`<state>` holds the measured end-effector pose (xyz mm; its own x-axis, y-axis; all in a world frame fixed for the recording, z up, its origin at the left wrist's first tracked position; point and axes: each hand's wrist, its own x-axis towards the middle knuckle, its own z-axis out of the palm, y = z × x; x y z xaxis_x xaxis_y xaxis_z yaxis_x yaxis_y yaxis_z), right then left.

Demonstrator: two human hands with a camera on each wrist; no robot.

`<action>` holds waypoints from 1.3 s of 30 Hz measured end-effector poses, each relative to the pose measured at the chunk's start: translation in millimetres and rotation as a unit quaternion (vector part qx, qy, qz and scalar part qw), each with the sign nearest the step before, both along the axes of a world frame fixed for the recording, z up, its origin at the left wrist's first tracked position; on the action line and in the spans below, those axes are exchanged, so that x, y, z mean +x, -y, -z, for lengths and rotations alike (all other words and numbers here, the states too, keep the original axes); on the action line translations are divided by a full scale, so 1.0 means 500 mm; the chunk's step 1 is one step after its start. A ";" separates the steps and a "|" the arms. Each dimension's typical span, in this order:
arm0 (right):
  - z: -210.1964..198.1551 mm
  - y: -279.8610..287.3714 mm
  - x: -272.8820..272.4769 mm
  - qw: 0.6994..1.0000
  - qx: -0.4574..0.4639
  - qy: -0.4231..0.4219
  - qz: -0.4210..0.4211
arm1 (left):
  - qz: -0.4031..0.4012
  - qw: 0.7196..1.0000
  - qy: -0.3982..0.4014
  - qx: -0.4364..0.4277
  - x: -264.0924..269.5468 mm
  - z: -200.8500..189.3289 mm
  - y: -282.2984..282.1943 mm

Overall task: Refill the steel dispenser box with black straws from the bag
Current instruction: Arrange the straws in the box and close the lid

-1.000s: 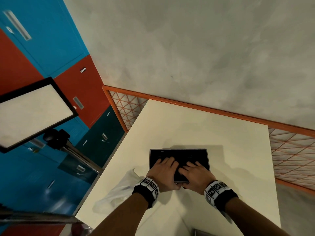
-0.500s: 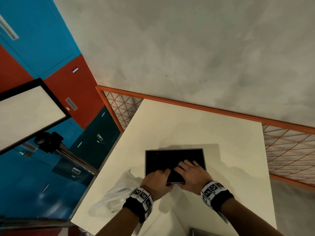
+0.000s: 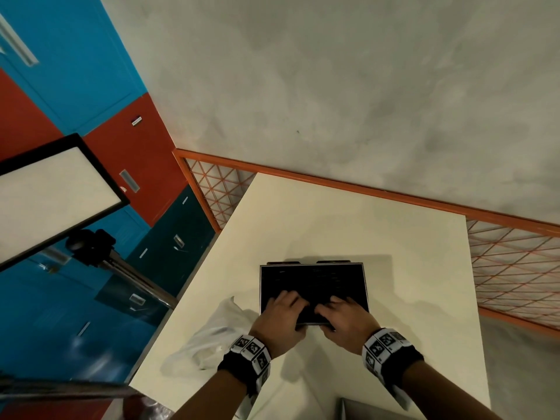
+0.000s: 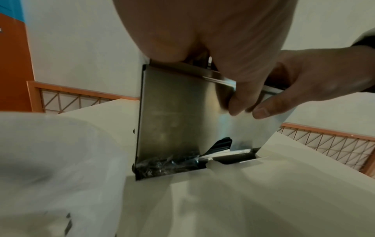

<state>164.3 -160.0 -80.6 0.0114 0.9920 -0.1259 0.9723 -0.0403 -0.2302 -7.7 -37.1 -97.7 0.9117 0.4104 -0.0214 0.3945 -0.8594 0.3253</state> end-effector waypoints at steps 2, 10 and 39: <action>-0.004 -0.001 -0.002 1.000 -0.024 -0.005 0.009 | 0.009 1.000 0.028 -0.001 -0.010 0.000 0.005; -0.024 0.000 0.003 0.995 -0.094 -0.022 0.009 | 0.024 0.999 -0.012 -0.035 -0.021 -0.004 0.017; -0.042 0.017 -0.016 0.989 -0.122 -0.077 0.015 | -0.007 0.994 -0.032 -0.104 -0.014 0.000 0.020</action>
